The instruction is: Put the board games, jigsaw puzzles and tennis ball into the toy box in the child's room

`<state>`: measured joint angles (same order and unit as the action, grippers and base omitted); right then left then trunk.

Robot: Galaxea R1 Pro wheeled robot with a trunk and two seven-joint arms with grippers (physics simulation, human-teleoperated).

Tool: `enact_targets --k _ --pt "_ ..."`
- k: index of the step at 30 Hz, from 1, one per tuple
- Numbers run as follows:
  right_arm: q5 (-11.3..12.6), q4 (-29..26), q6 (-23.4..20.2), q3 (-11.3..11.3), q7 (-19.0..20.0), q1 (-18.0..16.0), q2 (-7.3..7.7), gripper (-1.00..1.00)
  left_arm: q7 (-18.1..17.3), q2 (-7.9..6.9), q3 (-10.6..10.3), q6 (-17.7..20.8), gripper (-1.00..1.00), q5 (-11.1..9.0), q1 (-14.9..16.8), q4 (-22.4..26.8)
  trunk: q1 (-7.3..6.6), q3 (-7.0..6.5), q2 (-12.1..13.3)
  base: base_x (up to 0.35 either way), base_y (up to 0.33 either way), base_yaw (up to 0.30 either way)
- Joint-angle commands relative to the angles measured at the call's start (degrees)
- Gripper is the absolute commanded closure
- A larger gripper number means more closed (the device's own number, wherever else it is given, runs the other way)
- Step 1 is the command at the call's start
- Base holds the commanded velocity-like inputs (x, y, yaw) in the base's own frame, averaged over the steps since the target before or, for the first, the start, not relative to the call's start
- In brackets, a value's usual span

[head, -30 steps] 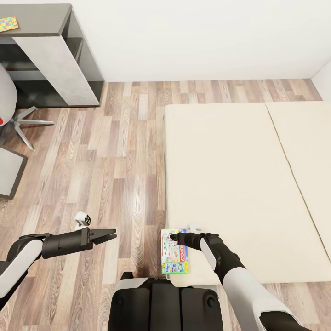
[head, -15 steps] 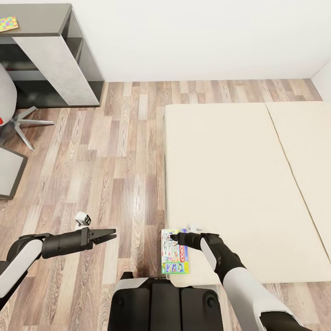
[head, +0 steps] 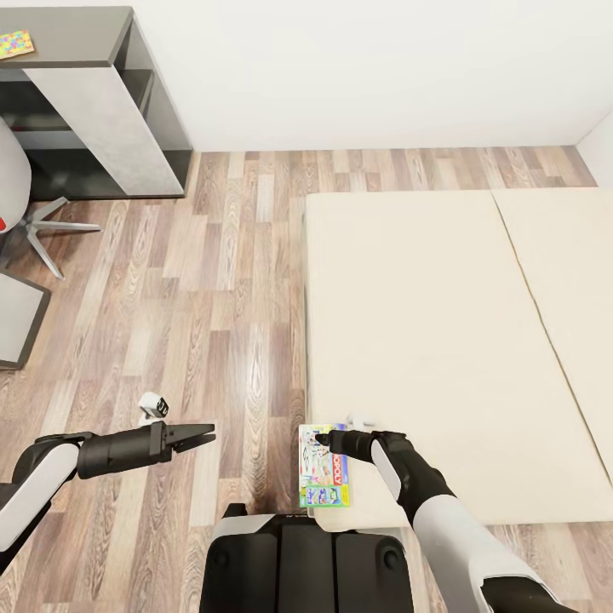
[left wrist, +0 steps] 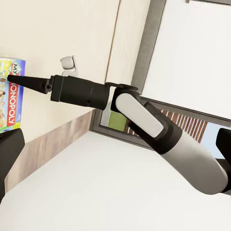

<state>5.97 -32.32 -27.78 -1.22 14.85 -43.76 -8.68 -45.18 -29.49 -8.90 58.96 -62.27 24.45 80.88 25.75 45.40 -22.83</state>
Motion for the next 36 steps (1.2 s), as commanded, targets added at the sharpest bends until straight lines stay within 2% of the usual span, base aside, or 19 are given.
enact_targets --k 1,19,24,30,36 --pt "0.5 -0.1 -0.4 -0.1 -0.1 0.0 -0.02 -1.0 -0.2 -0.05 -0.1 0.2 -1.0 0.0 0.0 0.0 0.03 0.06 -0.1 0.0 0.0 0.0" --pt "0.5 -1.2 -0.4 -0.2 -0.1 0.1 -0.02 -1.0 -0.1 -0.1 -0.1 0.2 -1.0 -0.1 0.0 0.0 0.03 -1.15 -0.1 0.0 0.0 0.0" --pt "0.6 -6.0 -1.3 -0.2 -0.1 -0.1 -0.02 -1.0 -0.1 -0.13 0.0 0.2 -1.0 -0.1 0.0 -1.3 0.03 -1.62 -0.1 0.0 0.0 0.0" --pt "0.6 -11.3 -4.7 -0.3 -0.1 -0.1 -0.02 -1.0 -0.1 -0.06 0.6 0.2 -1.0 0.0 0.1 -3.0 0.03 -2.18 -0.1 0.0 0.0 0.0" --pt "0.7 -14.6 -5.9 -0.2 -0.1 1.8 -0.02 -1.0 -0.1 -0.05 0.8 0.2 -1.0 0.0 0.1 -3.3 0.03 -2.75 -0.1 0.0 0.0 0.0"
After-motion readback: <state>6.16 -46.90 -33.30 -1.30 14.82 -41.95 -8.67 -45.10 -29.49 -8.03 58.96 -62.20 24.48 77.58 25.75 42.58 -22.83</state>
